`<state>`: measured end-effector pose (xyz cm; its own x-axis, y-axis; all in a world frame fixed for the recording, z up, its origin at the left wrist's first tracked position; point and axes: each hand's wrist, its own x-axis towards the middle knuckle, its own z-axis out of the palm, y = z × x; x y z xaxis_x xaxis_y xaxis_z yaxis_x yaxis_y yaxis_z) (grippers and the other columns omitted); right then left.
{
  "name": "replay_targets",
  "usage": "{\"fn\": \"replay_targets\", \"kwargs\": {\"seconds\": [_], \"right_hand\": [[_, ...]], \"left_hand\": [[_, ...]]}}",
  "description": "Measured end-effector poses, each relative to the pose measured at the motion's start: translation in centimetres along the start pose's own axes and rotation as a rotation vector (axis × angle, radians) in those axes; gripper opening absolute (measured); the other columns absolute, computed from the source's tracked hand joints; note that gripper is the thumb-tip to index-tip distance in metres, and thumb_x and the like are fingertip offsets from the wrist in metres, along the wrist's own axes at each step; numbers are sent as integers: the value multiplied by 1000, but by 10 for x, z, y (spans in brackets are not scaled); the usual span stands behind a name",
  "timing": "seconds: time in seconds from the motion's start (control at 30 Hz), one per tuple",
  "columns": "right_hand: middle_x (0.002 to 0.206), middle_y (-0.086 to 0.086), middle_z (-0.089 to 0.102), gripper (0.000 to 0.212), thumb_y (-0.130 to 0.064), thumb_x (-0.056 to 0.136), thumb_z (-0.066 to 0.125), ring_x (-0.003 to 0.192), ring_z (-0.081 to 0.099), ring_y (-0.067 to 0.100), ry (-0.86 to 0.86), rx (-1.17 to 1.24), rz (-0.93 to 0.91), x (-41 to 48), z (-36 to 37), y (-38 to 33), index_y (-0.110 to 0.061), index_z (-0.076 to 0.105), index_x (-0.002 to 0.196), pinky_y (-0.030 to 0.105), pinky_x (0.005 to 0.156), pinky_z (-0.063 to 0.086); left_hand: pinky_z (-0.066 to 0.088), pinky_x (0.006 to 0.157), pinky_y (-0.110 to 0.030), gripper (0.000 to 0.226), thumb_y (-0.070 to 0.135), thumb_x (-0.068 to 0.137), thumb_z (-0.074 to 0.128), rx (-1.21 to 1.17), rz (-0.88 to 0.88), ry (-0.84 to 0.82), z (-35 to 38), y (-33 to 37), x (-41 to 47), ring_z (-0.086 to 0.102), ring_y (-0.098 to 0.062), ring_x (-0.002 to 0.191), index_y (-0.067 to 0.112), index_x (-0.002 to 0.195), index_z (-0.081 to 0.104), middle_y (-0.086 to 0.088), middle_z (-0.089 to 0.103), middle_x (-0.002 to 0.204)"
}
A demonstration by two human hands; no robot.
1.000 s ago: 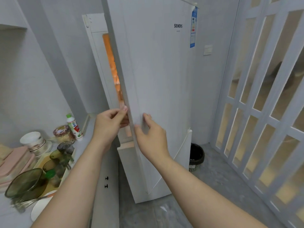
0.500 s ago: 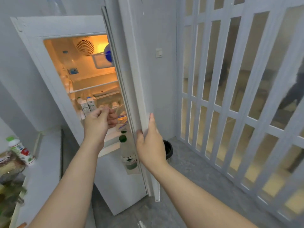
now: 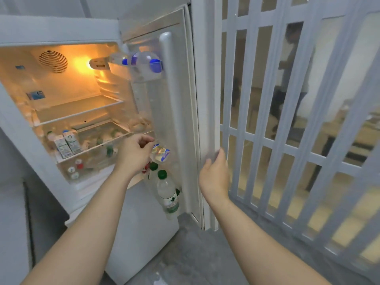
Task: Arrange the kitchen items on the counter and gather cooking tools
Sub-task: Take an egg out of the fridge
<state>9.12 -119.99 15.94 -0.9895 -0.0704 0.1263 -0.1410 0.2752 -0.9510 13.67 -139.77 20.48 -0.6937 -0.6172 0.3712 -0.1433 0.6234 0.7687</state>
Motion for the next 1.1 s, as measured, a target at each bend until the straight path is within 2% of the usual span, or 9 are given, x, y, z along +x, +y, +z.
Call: {"fn": "replay_targets", "kwargs": {"seconds": [0.13, 0.27, 0.43, 0.57, 0.73, 0.83, 0.97, 1.03, 1.1], "right_hand": [[167, 1, -1, 72, -17, 101, 46, 153, 7, 22, 76, -124, -69, -6, 2, 14, -18, 3, 159, 36, 124, 9], [166, 3, 1, 71, -17, 98, 50, 153, 0, 16, 142, -306, -293, -15, 14, 21, -20, 12, 158, 37, 124, -3], [160, 5, 23, 59, -15, 94, 55, 146, 25, 23, 96, -328, -428, 5, 26, 14, -19, 36, 150, 41, 120, 20], [146, -2, 40, 50, -15, 94, 55, 133, 41, 18, 56, -298, -447, 31, 25, 6, -20, 47, 143, 35, 111, 35], [143, -10, 38, 43, -22, 100, 46, 125, 49, 14, -86, -255, -406, 69, 22, -9, -19, 46, 143, 37, 100, 47], [143, -8, 39, 42, -23, 100, 46, 122, 50, 16, -106, -280, -407, 87, 21, -19, -17, 48, 141, 37, 98, 47], [141, -6, 46, 39, -24, 104, 41, 111, 58, 13, -137, -347, -378, 102, 14, -31, -18, 48, 142, 29, 88, 43], [138, -3, 51, 38, -23, 102, 40, 113, 58, 17, -162, -451, -366, 110, 15, -35, -18, 52, 138, 30, 84, 41], [129, 4, 58, 33, -19, 98, 44, 112, 59, 27, -205, -581, -366, 116, 20, -42, -16, 61, 126, 33, 80, 45]], "left_hand": [[45, 78, -24, 14, 17, 92, 67, 170, 53, -102, 20, 6, 22, 64, -10, 88, 21, 102, 75, 8, 71, 95], [46, 88, -24, 26, 8, 90, 65, 265, 108, -220, 44, 18, 47, 65, -17, 100, 11, 115, 72, -5, 73, 112], [42, 88, -23, 42, 26, 88, 72, 532, 115, -426, 63, 29, 79, 62, -23, 114, 12, 127, 66, -9, 67, 126], [45, 100, -27, 52, 31, 89, 72, 724, 114, -562, 78, 43, 95, 56, -22, 124, 17, 137, 58, -4, 63, 134], [44, 102, -27, 50, 26, 92, 69, 785, 108, -622, 101, 51, 107, 55, -21, 126, 17, 140, 56, -1, 59, 139], [49, 92, -29, 35, 23, 95, 63, 748, 124, -569, 106, 48, 108, 62, -25, 114, 14, 128, 65, -6, 67, 126], [48, 84, -28, 23, 15, 94, 63, 393, 103, -220, 101, 38, 102, 64, -26, 99, 11, 115, 72, -8, 70, 108], [49, 84, -25, 20, 16, 93, 65, 156, 111, 4, 90, 37, 92, 66, -19, 94, 14, 111, 73, -2, 70, 101], [51, 76, -15, 15, 16, 94, 65, -35, 96, 90, 80, 37, 79, 66, 0, 79, 18, 107, 71, 7, 68, 86]]}}
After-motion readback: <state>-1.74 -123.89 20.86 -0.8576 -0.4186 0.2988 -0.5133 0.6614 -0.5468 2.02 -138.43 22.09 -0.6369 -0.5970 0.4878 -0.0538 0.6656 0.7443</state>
